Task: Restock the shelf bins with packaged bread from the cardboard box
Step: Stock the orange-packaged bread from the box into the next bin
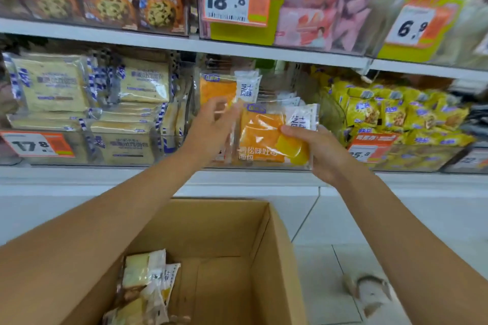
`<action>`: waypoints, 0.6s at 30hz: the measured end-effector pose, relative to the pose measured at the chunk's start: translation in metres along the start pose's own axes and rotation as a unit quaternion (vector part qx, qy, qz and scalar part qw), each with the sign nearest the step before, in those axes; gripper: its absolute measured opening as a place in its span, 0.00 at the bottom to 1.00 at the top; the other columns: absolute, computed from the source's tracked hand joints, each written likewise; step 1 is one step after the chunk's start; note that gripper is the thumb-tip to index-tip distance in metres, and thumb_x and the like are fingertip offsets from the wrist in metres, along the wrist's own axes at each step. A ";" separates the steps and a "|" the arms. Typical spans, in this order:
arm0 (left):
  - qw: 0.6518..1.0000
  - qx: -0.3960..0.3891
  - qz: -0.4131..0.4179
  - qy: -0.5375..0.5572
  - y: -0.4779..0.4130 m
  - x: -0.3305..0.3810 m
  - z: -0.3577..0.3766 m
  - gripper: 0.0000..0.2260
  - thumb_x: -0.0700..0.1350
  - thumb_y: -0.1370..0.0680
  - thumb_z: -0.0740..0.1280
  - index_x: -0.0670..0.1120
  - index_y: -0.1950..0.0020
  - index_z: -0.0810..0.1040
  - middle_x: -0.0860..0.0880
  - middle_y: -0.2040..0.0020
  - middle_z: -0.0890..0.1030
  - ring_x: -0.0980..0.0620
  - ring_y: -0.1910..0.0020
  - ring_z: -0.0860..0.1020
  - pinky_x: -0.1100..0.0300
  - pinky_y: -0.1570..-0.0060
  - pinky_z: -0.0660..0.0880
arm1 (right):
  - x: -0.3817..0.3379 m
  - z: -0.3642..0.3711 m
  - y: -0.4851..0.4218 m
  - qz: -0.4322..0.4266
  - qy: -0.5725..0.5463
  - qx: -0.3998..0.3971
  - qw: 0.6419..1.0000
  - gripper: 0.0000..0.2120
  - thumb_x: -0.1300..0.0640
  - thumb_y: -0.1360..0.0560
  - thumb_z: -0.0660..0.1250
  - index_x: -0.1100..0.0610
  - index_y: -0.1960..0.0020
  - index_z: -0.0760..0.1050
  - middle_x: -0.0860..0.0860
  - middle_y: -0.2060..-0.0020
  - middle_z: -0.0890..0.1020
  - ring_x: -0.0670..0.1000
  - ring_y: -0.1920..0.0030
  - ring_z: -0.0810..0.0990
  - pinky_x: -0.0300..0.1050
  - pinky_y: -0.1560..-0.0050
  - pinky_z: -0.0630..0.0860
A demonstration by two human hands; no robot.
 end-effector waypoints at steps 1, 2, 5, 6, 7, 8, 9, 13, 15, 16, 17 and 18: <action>0.991 0.033 0.067 -0.114 -0.017 0.003 0.000 0.25 0.58 0.19 0.62 0.49 0.26 0.66 0.50 0.28 0.71 0.51 0.30 0.69 0.59 0.37 0.68 | -0.011 -0.012 -0.010 -0.007 0.006 0.008 1.000 0.31 0.56 0.35 0.78 0.59 0.34 0.74 0.58 0.47 0.84 0.58 0.49 0.85 0.55 0.50 0.83; 0.959 0.048 0.119 -0.254 -0.033 0.004 0.003 0.26 0.58 0.19 0.61 0.50 0.23 0.62 0.49 0.24 0.65 0.49 0.26 0.63 0.53 0.30 0.63 | -0.020 -0.022 -0.019 -0.007 0.019 0.021 1.000 0.27 0.56 0.33 0.76 0.60 0.36 0.76 0.58 0.49 0.85 0.57 0.50 0.85 0.55 0.49 0.82; 0.838 0.023 0.168 -0.519 -0.076 -0.014 0.015 0.32 0.62 0.19 0.53 0.51 0.19 0.47 0.48 0.18 0.46 0.47 0.20 0.44 0.45 0.24 0.42 | -0.040 -0.047 -0.058 -0.015 0.043 0.042 0.998 0.24 0.53 0.32 0.75 0.60 0.38 0.78 0.55 0.50 0.86 0.55 0.50 0.85 0.50 0.49 0.81; 0.818 0.026 0.175 -0.548 -0.083 -0.021 0.018 0.33 0.64 0.19 0.50 0.50 0.19 0.45 0.47 0.19 0.44 0.47 0.20 0.42 0.43 0.25 0.39 | -0.043 -0.050 -0.070 -0.015 0.042 0.042 0.998 0.24 0.53 0.32 0.75 0.60 0.39 0.78 0.55 0.49 0.86 0.54 0.50 0.85 0.47 0.51 0.82; 0.811 0.035 0.185 -0.554 -0.087 -0.028 0.020 0.34 0.64 0.20 0.48 0.50 0.19 0.43 0.46 0.19 0.44 0.46 0.20 0.42 0.42 0.25 0.39 | -0.046 -0.053 -0.085 -0.018 0.039 0.043 0.998 0.23 0.53 0.31 0.74 0.59 0.39 0.78 0.55 0.48 0.85 0.54 0.50 0.85 0.46 0.54 0.82; 0.813 0.046 0.197 -0.546 -0.089 -0.032 0.021 0.33 0.65 0.20 0.46 0.50 0.19 0.44 0.45 0.19 0.46 0.46 0.20 0.42 0.41 0.24 0.39 | -0.048 -0.054 -0.099 -0.021 0.033 0.048 0.998 0.21 0.54 0.31 0.74 0.60 0.39 0.78 0.55 0.48 0.85 0.53 0.51 0.85 0.45 0.56 0.82; 0.817 0.058 0.207 -0.535 -0.090 -0.036 0.021 0.33 0.65 0.19 0.46 0.50 0.19 0.44 0.45 0.19 0.47 0.45 0.20 0.43 0.41 0.24 0.40 | -0.050 -0.055 -0.113 -0.025 0.032 0.057 0.998 0.20 0.55 0.30 0.74 0.60 0.39 0.78 0.55 0.48 0.85 0.53 0.52 0.85 0.44 0.57 0.83; 0.819 0.092 0.215 -0.524 -0.090 -0.042 0.018 0.33 0.65 0.20 0.46 0.49 0.19 0.48 0.43 0.19 0.53 0.44 0.20 0.48 0.39 0.24 0.44 | -0.051 -0.054 -0.168 -0.063 0.050 0.105 0.991 0.30 0.54 0.35 0.79 0.61 0.36 0.74 0.56 0.51 0.86 0.54 0.55 0.86 0.46 0.59 0.83; 0.811 0.092 0.221 -0.534 -0.090 -0.043 0.020 0.33 0.64 0.20 0.47 0.48 0.19 0.51 0.43 0.20 0.56 0.43 0.20 0.51 0.38 0.24 0.45 | -0.056 -0.055 -0.191 -0.101 0.061 0.144 0.982 0.41 0.49 0.44 0.83 0.60 0.35 0.73 0.56 0.49 0.85 0.54 0.54 0.86 0.50 0.54 0.83; 0.807 0.090 0.222 -0.539 -0.089 -0.043 0.021 0.33 0.64 0.20 0.47 0.48 0.20 0.52 0.42 0.20 0.57 0.43 0.20 0.52 0.37 0.24 0.46 | -0.059 -0.054 -0.200 -0.118 0.069 0.158 0.978 0.41 0.48 0.45 0.83 0.58 0.36 0.74 0.55 0.47 0.84 0.54 0.51 0.85 0.53 0.49 0.82; 0.806 0.089 0.222 -0.542 -0.089 -0.043 0.021 0.33 0.64 0.20 0.48 0.47 0.20 0.52 0.42 0.20 0.58 0.43 0.20 0.52 0.37 0.24 0.47 | -0.062 -0.051 -0.208 -0.130 0.082 0.154 0.976 0.37 0.48 0.43 0.83 0.57 0.37 0.76 0.53 0.45 0.83 0.54 0.47 0.83 0.54 0.43 0.80; 0.807 0.088 0.221 -0.541 -0.088 -0.043 0.021 0.33 0.64 0.20 0.48 0.47 0.20 0.53 0.42 0.21 0.58 0.43 0.21 0.53 0.36 0.25 0.47 | -0.063 -0.048 -0.216 -0.133 0.100 0.136 0.977 0.35 0.48 0.39 0.82 0.55 0.36 0.76 0.51 0.42 0.81 0.52 0.42 0.80 0.55 0.36 0.75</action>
Point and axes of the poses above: each hand's wrist, its own y-axis away from the middle knuckle, its own z-axis out of the palm, x = y × z, the point moved 4 cm from there along -y, towards the middle knuckle
